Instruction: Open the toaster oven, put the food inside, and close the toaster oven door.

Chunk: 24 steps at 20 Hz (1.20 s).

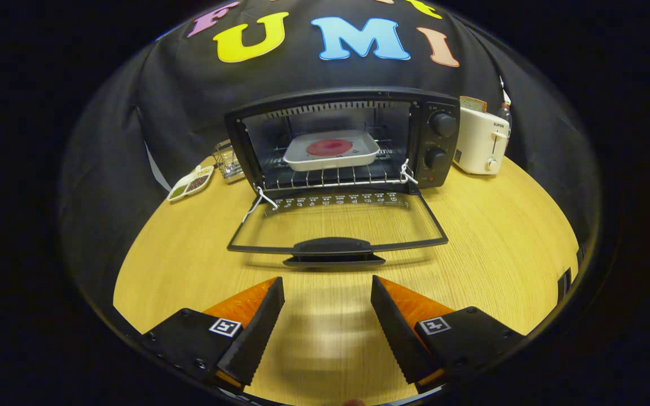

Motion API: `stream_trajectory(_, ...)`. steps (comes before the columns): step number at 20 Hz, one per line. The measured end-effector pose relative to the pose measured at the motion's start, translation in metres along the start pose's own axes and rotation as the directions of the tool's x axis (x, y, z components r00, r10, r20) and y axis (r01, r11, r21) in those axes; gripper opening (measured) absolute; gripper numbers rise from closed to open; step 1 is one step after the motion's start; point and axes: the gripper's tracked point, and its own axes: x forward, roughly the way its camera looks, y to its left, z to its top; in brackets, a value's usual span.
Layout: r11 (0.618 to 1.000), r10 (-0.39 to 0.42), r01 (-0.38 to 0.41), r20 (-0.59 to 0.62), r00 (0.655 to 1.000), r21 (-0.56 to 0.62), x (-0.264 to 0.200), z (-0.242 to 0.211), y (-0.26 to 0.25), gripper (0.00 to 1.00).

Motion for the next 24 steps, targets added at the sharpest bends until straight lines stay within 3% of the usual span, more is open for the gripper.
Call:
stream_trajectory(8,0.995,-0.062,0.055,-0.096,0.993,-0.081,0.021,-0.019,-0.006,0.98)
stream_trajectory(24,0.992,-0.109,0.108,-0.019,0.994,-0.061,0.038,0.007,-0.013,0.95)
